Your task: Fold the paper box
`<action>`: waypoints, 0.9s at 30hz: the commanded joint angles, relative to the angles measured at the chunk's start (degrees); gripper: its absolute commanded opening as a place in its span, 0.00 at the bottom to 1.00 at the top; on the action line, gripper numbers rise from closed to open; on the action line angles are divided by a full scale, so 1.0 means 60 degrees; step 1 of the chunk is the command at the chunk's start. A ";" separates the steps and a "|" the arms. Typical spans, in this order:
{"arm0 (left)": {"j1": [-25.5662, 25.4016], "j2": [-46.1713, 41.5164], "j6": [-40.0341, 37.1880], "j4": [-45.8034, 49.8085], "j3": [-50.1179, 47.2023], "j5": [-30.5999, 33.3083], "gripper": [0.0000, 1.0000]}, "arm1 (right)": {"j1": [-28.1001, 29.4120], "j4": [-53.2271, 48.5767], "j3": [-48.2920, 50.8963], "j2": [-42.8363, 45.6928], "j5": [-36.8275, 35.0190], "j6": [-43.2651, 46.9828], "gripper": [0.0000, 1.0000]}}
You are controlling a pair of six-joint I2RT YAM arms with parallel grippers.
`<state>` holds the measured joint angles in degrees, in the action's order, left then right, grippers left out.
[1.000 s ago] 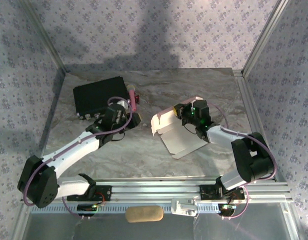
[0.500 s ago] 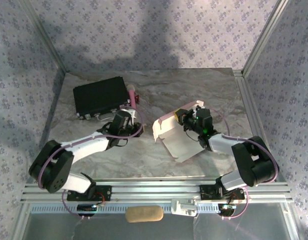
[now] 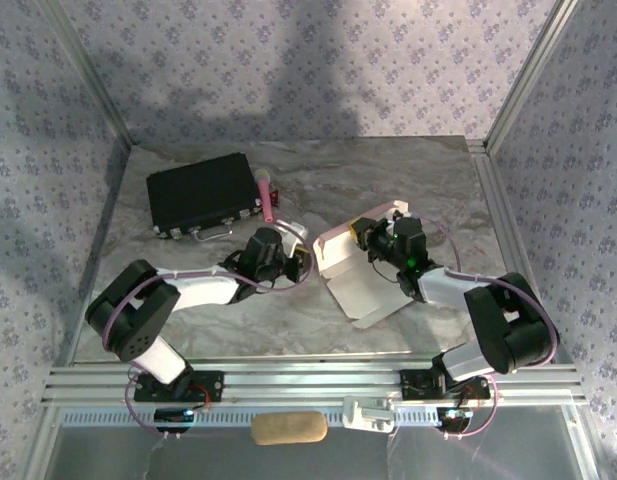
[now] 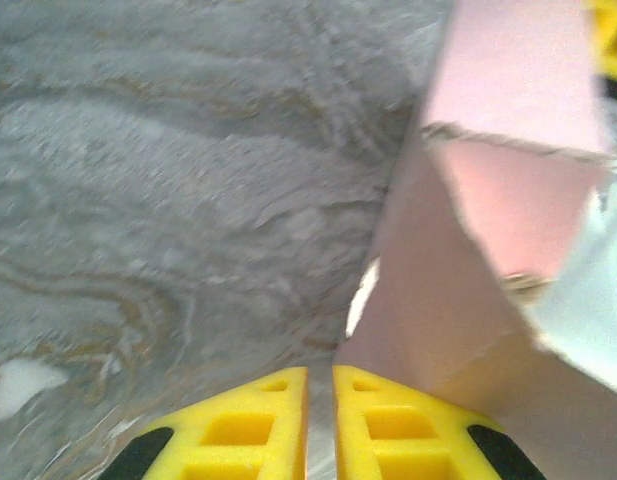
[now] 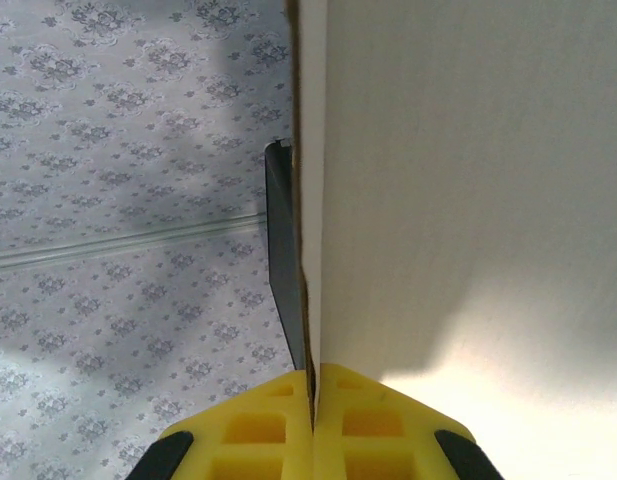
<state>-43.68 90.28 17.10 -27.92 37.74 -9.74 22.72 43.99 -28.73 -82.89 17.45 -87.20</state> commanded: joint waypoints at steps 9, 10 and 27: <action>-0.0482 0.0117 -0.0507 -0.1079 -0.0039 0.0002 0.19 | 0.0058 0.0391 0.0020 -0.0137 0.0006 0.0185 0.00; -0.0484 0.0067 -0.0506 -0.0999 -0.0034 0.0165 0.20 | 0.0090 0.0434 -0.0047 -0.0220 -0.0005 0.0138 0.00; 0.1052 -0.1751 -0.0651 0.0373 -0.0904 0.1109 0.29 | 0.1462 0.2017 -0.2582 -0.2523 -0.1024 -0.0693 0.00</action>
<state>-38.63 82.21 14.35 -27.55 33.26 -2.92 30.63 53.19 -41.52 -95.83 12.47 -90.45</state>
